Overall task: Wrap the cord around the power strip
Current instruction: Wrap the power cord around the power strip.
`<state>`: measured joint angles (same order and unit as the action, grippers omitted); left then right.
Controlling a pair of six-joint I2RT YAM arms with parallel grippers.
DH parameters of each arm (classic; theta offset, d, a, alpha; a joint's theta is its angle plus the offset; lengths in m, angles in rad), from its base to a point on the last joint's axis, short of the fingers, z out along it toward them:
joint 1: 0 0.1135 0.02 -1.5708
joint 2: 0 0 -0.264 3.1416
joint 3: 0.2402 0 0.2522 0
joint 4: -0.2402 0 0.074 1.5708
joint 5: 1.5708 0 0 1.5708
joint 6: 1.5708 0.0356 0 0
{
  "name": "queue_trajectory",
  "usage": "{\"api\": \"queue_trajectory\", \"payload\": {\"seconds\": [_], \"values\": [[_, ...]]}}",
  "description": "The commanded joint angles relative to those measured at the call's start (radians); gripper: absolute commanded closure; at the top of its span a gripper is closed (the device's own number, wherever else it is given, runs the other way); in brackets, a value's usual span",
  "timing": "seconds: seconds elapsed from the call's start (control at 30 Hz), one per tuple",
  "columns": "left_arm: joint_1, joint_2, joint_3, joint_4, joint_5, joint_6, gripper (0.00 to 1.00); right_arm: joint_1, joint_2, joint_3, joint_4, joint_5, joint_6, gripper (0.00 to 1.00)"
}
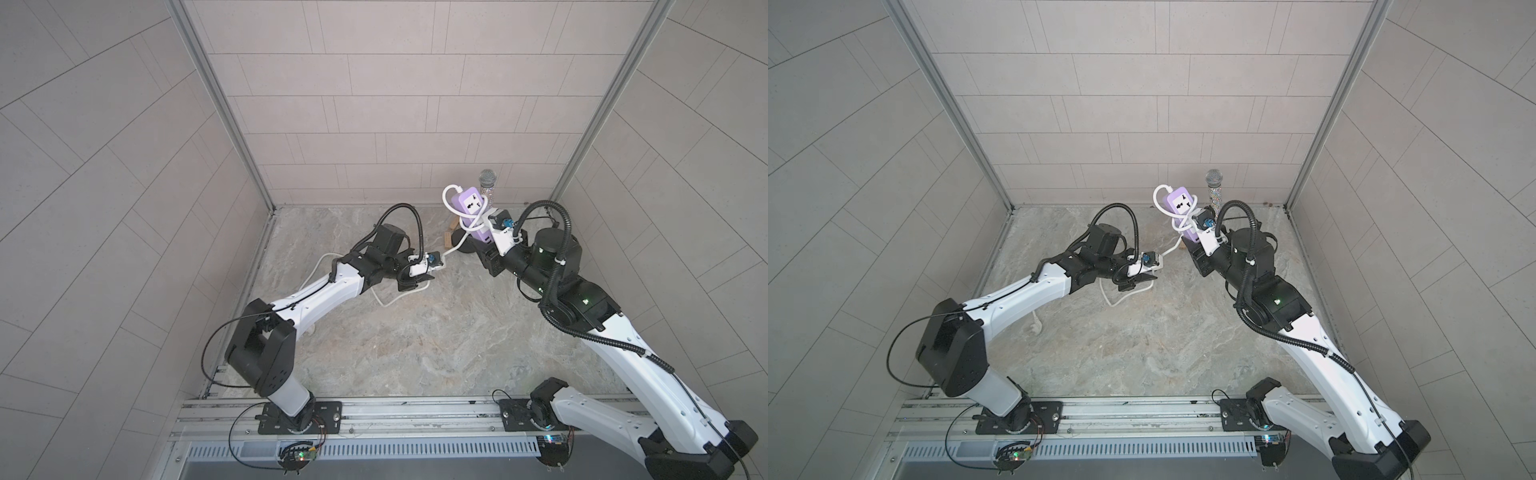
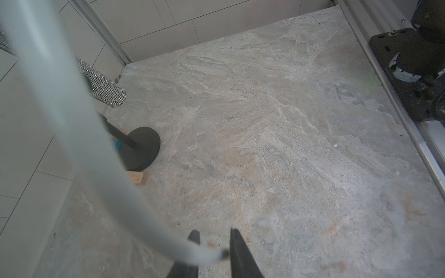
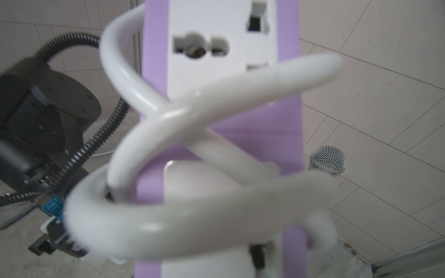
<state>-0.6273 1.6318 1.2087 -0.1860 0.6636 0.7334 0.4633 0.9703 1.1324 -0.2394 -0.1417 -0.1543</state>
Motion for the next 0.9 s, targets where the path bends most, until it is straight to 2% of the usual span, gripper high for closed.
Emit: {"api": "queue_trajectory", "payload": {"seconds": [0.0,0.13,0.23,0.43,0.6,0.63,0.77,0.87], "values": [[0.011,0.061,-0.042,0.166,0.103,-0.127,0.67,-0.006,-0.020,0.030,0.115,-0.046,0.046,1.00],[0.013,0.095,-0.103,0.307,0.119,-0.197,0.62,-0.006,-0.024,0.037,0.120,-0.034,0.051,1.00],[0.014,0.105,-0.134,0.330,0.115,-0.207,0.57,-0.006,-0.024,0.046,0.111,-0.026,0.038,1.00],[0.017,0.155,-0.178,0.373,0.051,-0.204,0.56,-0.006,-0.026,0.061,0.112,-0.023,0.027,1.00],[0.031,0.215,-0.203,0.480,0.003,-0.274,0.58,-0.007,-0.027,0.071,0.109,0.006,0.016,1.00],[0.037,0.223,-0.209,0.502,0.004,-0.284,0.60,-0.008,-0.031,0.074,0.107,0.013,0.013,1.00],[0.044,0.208,-0.229,0.520,-0.021,-0.274,0.88,-0.040,-0.027,0.090,0.065,0.072,-0.004,1.00],[0.044,0.138,-0.233,0.464,-0.035,-0.229,1.00,-0.115,-0.025,0.066,0.062,0.137,0.029,1.00]]}}
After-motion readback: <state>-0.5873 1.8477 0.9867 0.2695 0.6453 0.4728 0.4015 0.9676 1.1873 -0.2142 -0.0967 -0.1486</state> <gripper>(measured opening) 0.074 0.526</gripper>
